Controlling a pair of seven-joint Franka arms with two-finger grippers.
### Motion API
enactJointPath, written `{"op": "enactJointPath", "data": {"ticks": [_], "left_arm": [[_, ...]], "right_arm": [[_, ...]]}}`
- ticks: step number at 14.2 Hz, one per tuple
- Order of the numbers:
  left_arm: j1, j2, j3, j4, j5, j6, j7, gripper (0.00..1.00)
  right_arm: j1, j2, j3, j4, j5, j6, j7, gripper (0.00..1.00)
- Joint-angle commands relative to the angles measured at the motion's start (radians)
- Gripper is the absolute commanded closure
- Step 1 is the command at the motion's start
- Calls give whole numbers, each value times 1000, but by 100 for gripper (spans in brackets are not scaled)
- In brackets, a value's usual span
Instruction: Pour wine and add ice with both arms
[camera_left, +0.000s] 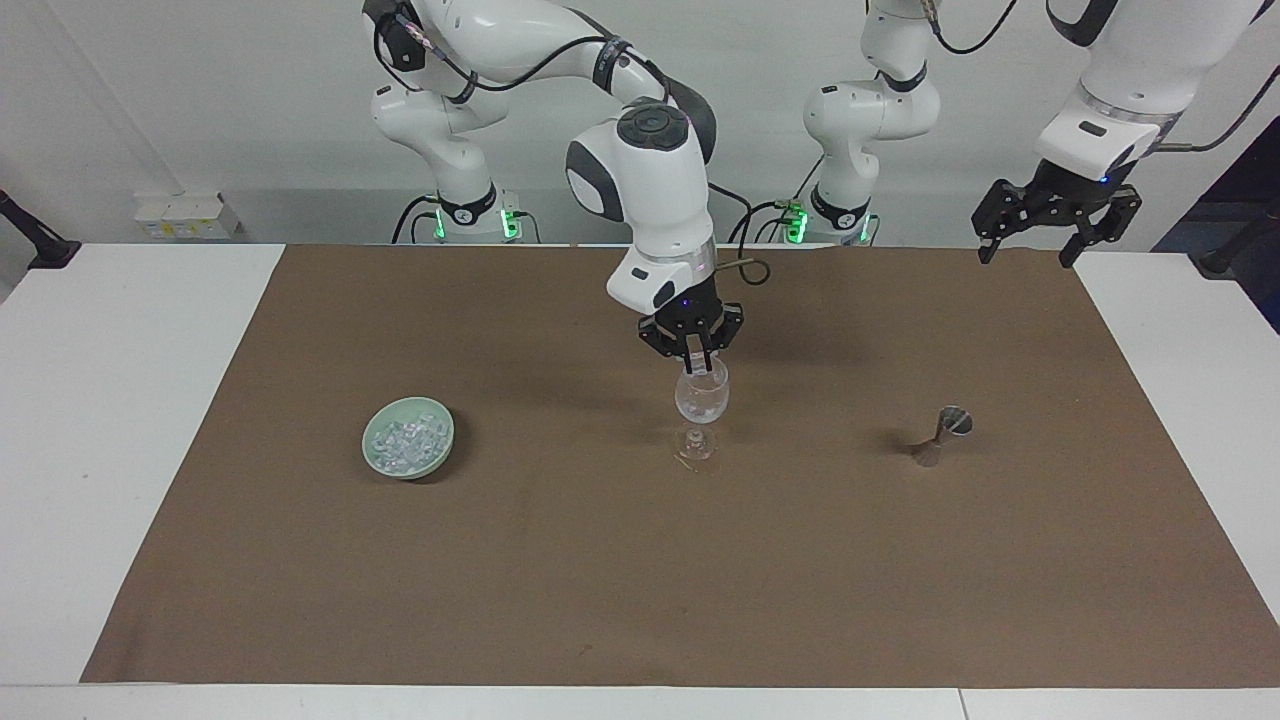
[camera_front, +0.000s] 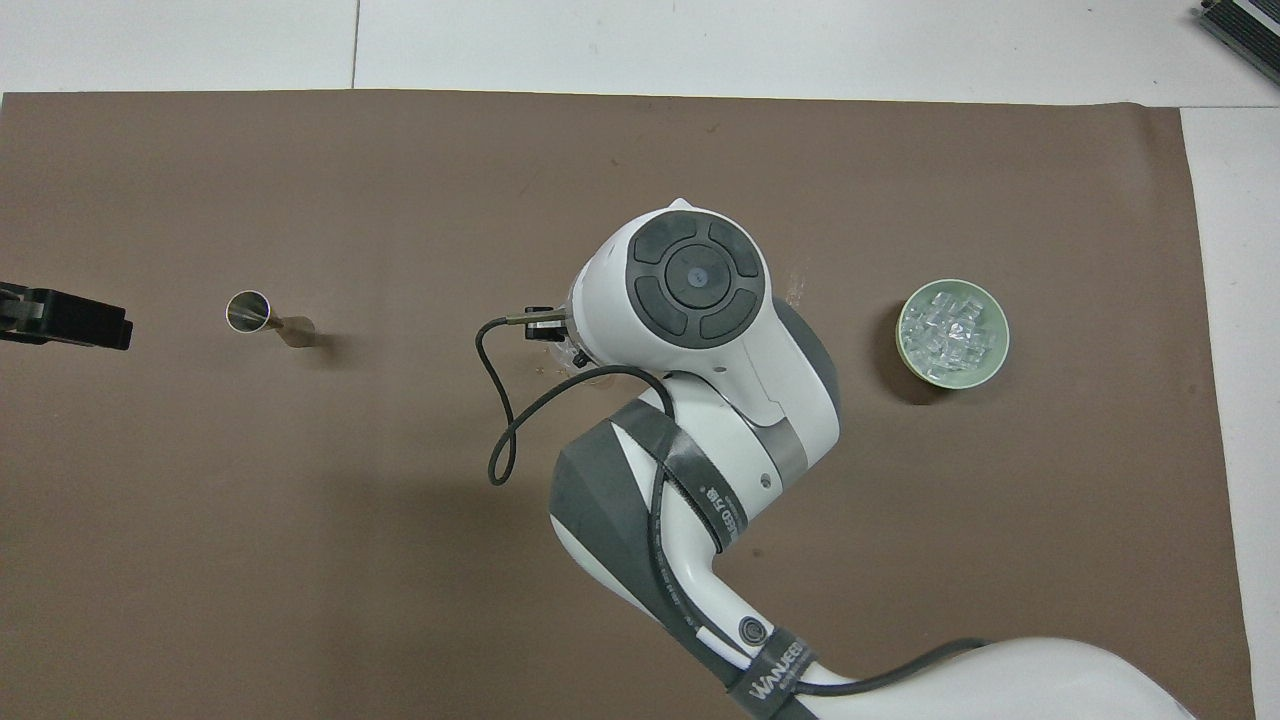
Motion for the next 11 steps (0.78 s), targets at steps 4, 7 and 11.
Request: {"op": "enactJointPath", "data": {"ticks": [4,7,11], "left_arm": [[11,-10,-3,-9,-11,6,6,0],[11,-10,-3,-9,-11,6,6,0],[11,-12,-3,-9,-11,6,6,0]], "right_arm": [[-5,-4,9,-10,-20,26,-17,99],[-5,-4,10,-13,-12,23,-17,99],[4,-7,10,-19,-12,20,-19,99]]}}
